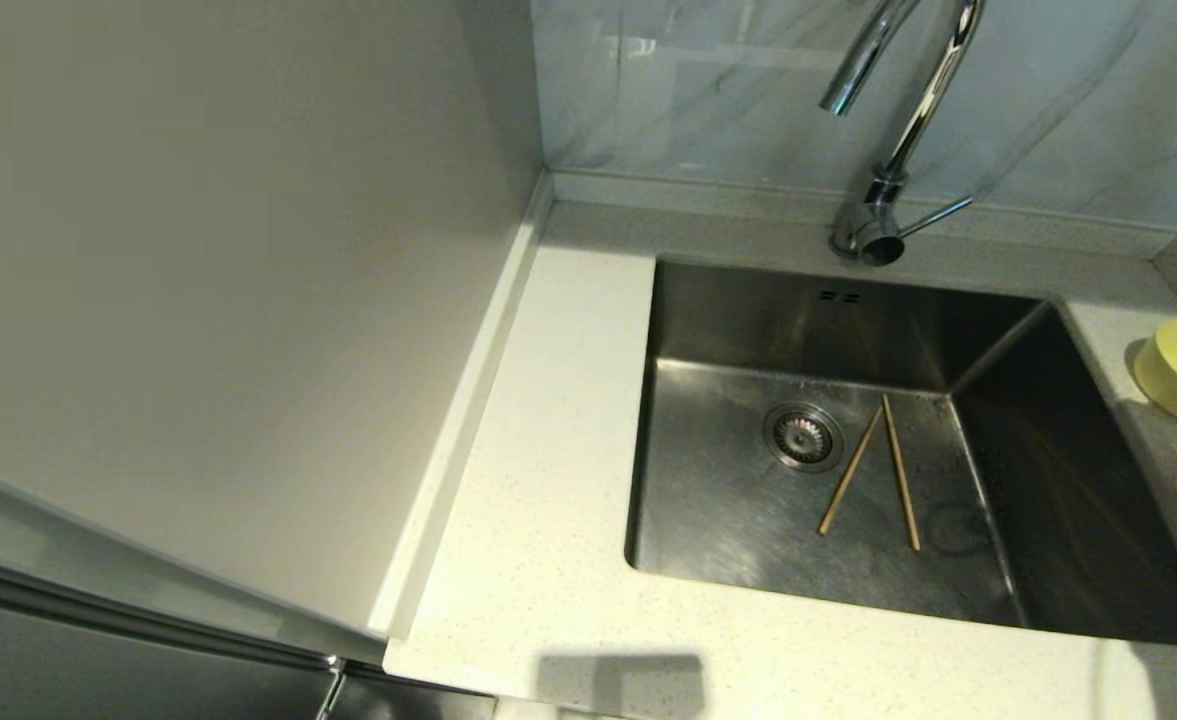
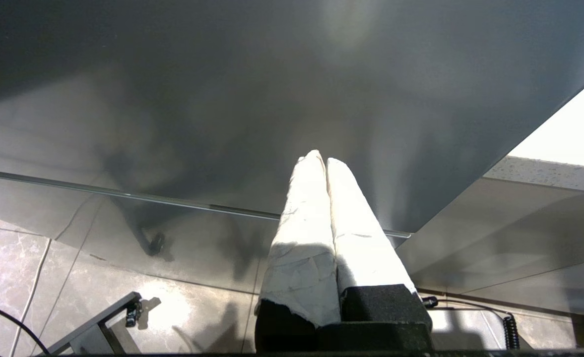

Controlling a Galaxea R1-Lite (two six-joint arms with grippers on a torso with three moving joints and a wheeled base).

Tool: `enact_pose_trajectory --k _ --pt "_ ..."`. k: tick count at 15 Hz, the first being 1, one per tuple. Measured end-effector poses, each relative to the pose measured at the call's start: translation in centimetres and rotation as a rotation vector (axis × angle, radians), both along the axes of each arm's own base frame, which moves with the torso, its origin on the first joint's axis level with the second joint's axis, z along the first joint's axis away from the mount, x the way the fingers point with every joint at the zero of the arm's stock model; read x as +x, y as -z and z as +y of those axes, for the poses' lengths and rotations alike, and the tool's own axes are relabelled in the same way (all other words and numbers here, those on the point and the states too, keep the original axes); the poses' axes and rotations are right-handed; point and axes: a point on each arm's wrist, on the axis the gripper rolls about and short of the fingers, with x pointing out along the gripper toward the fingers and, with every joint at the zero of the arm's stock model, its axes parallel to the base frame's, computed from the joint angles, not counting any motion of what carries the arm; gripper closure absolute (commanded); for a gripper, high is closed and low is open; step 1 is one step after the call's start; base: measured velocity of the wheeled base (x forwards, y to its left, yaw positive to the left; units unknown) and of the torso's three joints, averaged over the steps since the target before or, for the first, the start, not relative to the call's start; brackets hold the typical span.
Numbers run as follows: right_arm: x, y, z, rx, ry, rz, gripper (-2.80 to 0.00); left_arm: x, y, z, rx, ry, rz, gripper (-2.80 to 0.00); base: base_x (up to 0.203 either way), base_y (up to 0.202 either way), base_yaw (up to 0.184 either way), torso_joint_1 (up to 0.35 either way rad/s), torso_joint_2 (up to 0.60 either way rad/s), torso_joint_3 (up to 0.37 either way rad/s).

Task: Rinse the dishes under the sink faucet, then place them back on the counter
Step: Put a bowl back to the table from the sink, then put the chopsticks back to the table from the sink

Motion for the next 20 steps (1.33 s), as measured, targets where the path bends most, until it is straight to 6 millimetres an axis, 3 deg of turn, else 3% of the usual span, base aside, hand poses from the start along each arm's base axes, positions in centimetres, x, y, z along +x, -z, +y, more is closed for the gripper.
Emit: enact_pose_trajectory --k 6,7,16,18,20 --pt "0.2 1.3 -2.8 0.018 0.084 0.020 0.00 0.0 0.0 0.0 0.000 0.001 0.000 0.00 0.000 0.000 0.000 0.000 0.00 0.000" --pt "0.2 1.5 -3.0 0.021 0.089 0.028 -2.80 0.0 0.0 0.0 0.000 0.000 0.000 0.00 0.000 0.000 0.000 0.000 0.00 0.000" --pt "0.4 1.4 -3.2 0.027 0.088 0.016 -2.80 0.0 0.0 0.0 0.000 0.000 0.000 0.00 0.000 0.000 0.000 0.000 0.00 0.000" --pt "0.5 0.5 -2.6 0.062 0.018 -0.049 -2.80 0.0 0.0 0.0 0.000 0.001 0.000 0.00 0.000 0.000 0.000 0.000 0.00 0.000" --pt "0.7 -0.9 -0.9 0.078 -0.130 -0.130 -2.80 0.0 0.0 0.0 0.000 0.000 0.000 0.00 0.000 0.000 0.000 0.000 0.00 0.000"
